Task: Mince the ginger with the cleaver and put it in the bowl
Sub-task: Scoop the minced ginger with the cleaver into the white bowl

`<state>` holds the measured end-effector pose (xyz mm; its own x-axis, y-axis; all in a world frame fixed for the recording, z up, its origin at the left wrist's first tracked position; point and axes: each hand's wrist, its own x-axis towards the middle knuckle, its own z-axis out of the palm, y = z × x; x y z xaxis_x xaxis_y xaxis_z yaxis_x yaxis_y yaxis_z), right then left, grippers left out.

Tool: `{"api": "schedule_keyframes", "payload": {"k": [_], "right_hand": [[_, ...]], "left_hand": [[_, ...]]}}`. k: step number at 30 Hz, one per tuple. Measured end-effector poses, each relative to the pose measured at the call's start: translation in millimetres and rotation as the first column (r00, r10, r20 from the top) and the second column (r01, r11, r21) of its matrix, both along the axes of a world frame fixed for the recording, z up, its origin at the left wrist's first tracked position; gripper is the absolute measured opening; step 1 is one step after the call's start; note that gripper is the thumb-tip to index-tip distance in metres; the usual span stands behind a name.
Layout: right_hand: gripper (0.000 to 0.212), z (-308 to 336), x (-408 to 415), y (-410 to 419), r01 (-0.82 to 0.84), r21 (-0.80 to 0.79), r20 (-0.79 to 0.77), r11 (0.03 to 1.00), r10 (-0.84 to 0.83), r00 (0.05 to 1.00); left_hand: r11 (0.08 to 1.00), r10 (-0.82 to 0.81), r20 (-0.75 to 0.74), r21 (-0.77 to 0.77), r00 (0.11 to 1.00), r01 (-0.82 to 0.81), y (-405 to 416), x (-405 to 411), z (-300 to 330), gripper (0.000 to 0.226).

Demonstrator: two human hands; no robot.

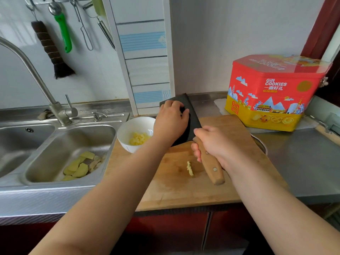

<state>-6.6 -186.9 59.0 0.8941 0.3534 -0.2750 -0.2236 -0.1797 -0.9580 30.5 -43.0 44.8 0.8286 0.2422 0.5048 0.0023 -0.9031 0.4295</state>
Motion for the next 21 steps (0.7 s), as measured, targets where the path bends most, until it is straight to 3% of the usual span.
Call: {"api": "schedule_keyframes", "payload": {"k": [8, 18, 21], "right_hand": [[0.014, 5.0, -5.2, 55.0, -0.126, -0.058, 0.051, 0.99, 0.129, 0.99], [0.014, 6.8, 0.9, 35.2, -0.06, -0.162, 0.125, 0.985, 0.081, 0.989], [0.016, 8.7, 2.4, 24.7, -0.047, -0.188, 0.155, 0.981, 0.077, 0.985]], "left_hand": [[0.977, 0.139, 0.016, -0.164, 0.99, -0.135, 73.5, -10.2, -9.6, 0.014], [0.945, 0.254, -0.197, -0.159, 0.947, -0.287, 113.9, -17.2, -18.8, 0.023], [0.961, 0.241, -0.121, -0.107, 0.963, -0.254, 115.0, -18.3, -16.1, 0.025]]}}
